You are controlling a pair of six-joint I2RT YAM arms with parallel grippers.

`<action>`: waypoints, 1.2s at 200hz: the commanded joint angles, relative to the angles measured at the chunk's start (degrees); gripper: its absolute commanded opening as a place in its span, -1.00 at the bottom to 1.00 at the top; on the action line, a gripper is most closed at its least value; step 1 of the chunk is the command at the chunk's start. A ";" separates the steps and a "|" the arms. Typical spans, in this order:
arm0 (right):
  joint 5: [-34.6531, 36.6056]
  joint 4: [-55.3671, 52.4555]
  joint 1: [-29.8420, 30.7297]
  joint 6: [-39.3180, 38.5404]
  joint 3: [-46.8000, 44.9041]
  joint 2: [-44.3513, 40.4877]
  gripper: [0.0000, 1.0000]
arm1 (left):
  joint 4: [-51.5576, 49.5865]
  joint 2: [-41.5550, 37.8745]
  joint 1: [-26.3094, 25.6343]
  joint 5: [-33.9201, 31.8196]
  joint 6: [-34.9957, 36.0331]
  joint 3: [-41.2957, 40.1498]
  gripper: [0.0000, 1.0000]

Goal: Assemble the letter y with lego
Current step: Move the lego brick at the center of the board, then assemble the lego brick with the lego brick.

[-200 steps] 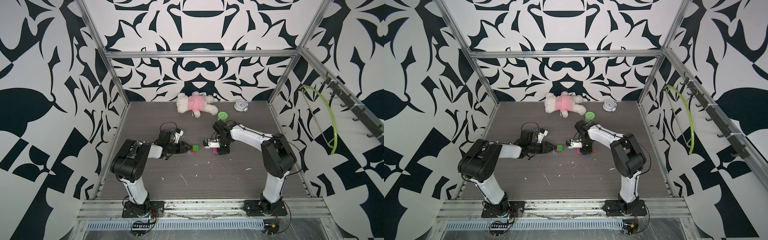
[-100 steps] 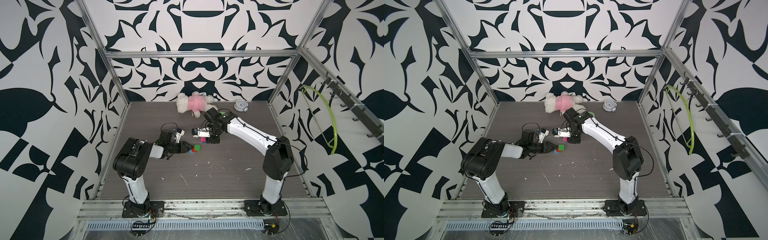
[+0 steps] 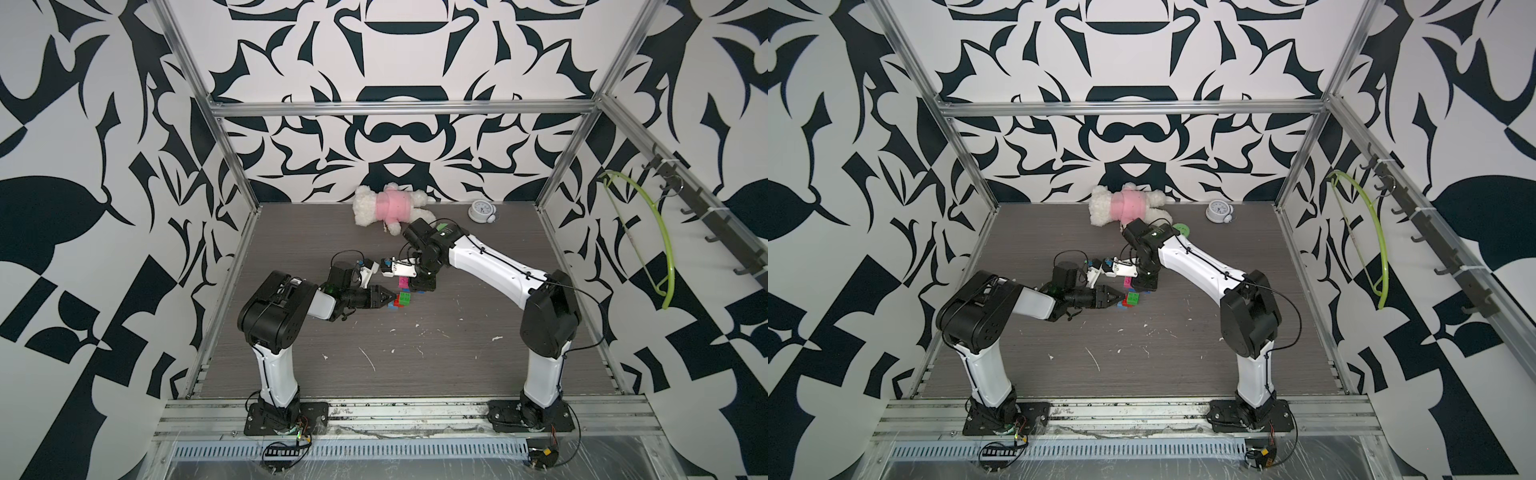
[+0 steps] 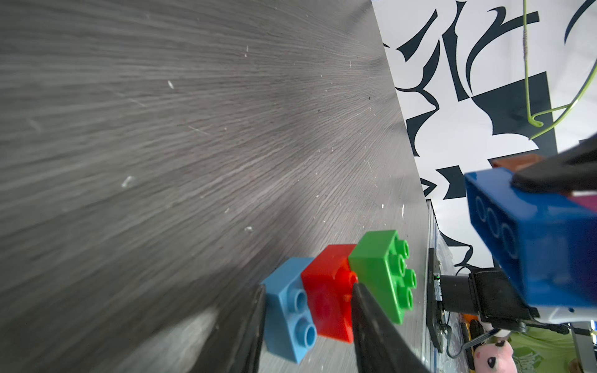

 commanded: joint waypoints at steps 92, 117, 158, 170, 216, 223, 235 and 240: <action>-0.45 -0.46 2.53 9.92 -0.54 -0.43 -0.58 | -11.58 4.46 -1.03 -5.81 -0.24 -3.08 -0.09; 0.52 -2.09 2.92 7.67 0.71 1.04 -0.59 | -11.71 4.57 -1.03 -5.77 -0.24 -2.98 -0.09; 0.60 -2.92 3.45 5.66 2.83 3.03 -0.59 | -11.87 4.54 -1.02 -5.85 -0.10 -2.87 -0.09; 0.73 -3.01 3.54 5.30 3.29 3.46 -0.59 | -11.95 4.54 -1.07 -5.85 -0.06 -2.90 -0.08; 2.44 -3.44 3.63 3.86 4.17 4.37 -0.59 | -12.12 4.50 -1.00 -5.85 0.02 -2.82 -0.09; 2.67 -3.44 3.63 3.76 4.22 4.45 -0.59 | -12.12 4.53 -1.01 -5.85 0.11 -2.79 -0.09; 2.83 -3.69 3.65 3.45 4.56 4.70 -0.59 | -12.05 4.46 -0.97 -5.85 0.11 -2.75 -0.08; 2.86 -3.73 3.68 3.41 4.73 4.81 -0.59 | -12.10 4.46 -1.04 -5.79 0.11 -2.77 -0.09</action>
